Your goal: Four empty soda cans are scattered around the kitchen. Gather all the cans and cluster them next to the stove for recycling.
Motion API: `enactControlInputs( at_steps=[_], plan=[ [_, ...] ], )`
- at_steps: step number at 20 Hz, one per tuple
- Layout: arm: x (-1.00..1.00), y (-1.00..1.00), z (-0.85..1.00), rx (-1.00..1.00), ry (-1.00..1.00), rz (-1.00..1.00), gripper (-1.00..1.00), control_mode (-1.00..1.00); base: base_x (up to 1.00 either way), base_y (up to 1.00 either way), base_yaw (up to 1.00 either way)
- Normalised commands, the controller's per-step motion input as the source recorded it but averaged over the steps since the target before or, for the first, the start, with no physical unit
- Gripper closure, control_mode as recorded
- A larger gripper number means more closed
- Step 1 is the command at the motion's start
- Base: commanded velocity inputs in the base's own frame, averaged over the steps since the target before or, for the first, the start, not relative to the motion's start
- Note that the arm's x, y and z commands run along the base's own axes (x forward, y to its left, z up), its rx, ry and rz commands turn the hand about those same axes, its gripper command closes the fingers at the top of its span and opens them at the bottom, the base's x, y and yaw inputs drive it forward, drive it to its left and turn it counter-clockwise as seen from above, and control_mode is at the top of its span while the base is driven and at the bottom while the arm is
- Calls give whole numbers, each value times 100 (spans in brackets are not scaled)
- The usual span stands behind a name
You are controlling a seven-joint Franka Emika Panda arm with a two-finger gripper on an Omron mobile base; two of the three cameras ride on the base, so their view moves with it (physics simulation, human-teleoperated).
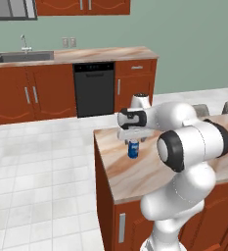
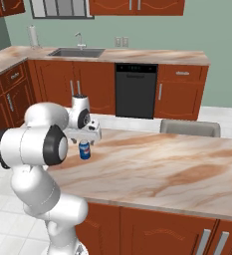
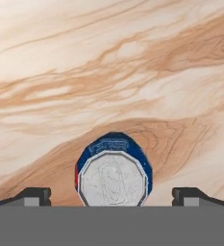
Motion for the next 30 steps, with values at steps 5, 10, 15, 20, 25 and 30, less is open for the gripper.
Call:
enactControlInputs(
  at_steps=[5,10,15,20,25,30],
  plan=[
    [2,0,-13,0,6,0,-100,-100,0,0,0],
    [3,0,-13,0,6,0,-100,-100,0,0,0],
    [0,0,-11,0,7,0,-100,-100,0,0,0],
    [1,0,-10,0,5,0,100,-100,0,0,0],
    [0,0,0,0,0,0,100,-100,0,0,0],
    [0,0,0,0,0,0,100,-100,0,0,0]
  ],
)
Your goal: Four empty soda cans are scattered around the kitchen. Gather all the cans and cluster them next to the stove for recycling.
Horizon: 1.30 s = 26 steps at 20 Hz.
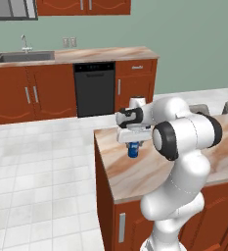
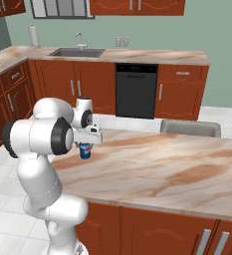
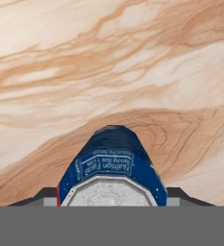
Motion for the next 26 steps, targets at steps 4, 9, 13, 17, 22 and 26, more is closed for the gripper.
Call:
enactControlInputs(
  at_steps=[4,9,13,17,22,26],
  plan=[
    [0,0,6,0,0,0,100,-100,0,0,0],
    [0,0,32,0,0,-1,100,-100,0,0,0],
    [-14,0,51,0,-3,-1,100,-100,0,0,0],
    [-23,-11,52,0,-4,0,100,-100,0,0,0],
    [-21,-4,51,0,-3,0,100,-100,0,0,0],
    [-16,0,62,0,0,0,100,-100,0,0,0]
  ],
)
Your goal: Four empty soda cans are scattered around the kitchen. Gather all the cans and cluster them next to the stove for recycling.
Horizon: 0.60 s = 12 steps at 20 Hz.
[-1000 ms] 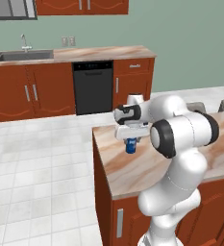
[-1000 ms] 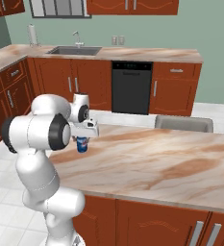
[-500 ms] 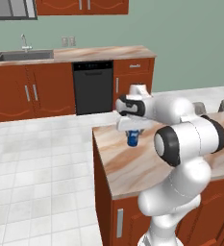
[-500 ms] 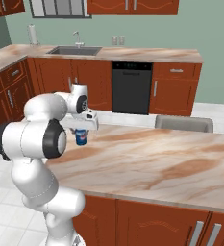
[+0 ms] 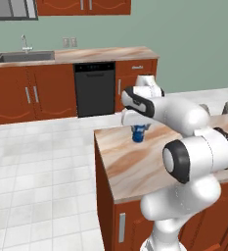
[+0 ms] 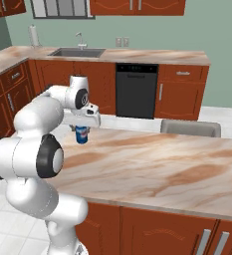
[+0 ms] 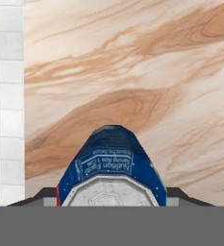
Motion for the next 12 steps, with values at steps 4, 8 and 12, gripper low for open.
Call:
enactControlInputs(
  at_steps=[4,8,12],
  plan=[
    [-13,-2,61,0,0,0,100,-100,0,0,0],
    [-16,-1,29,0,0,0,100,-100,0,0,0],
    [-28,-14,34,0,0,0,100,-100,0,0,0]
  ],
)
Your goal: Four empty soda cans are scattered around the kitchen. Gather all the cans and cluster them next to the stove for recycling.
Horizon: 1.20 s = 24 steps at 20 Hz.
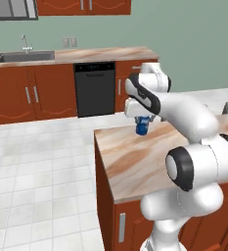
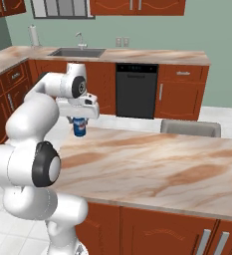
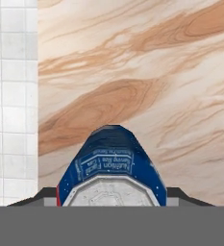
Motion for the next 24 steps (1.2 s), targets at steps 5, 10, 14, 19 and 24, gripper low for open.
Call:
enactControlInputs(
  at_steps=[5,10,14,19,24],
  plan=[
    [-28,-16,26,0,0,0,100,-100,0,0,0],
    [-43,-25,26,0,0,0,100,-100,0,0,0],
    [-47,-28,11,0,0,0,100,-100,0,0,0],
    [-46,-35,4,0,0,-3,100,-100,0,0,0],
    [-31,-16,8,-1,4,-13,100,-100,0,0,0]
  ],
)
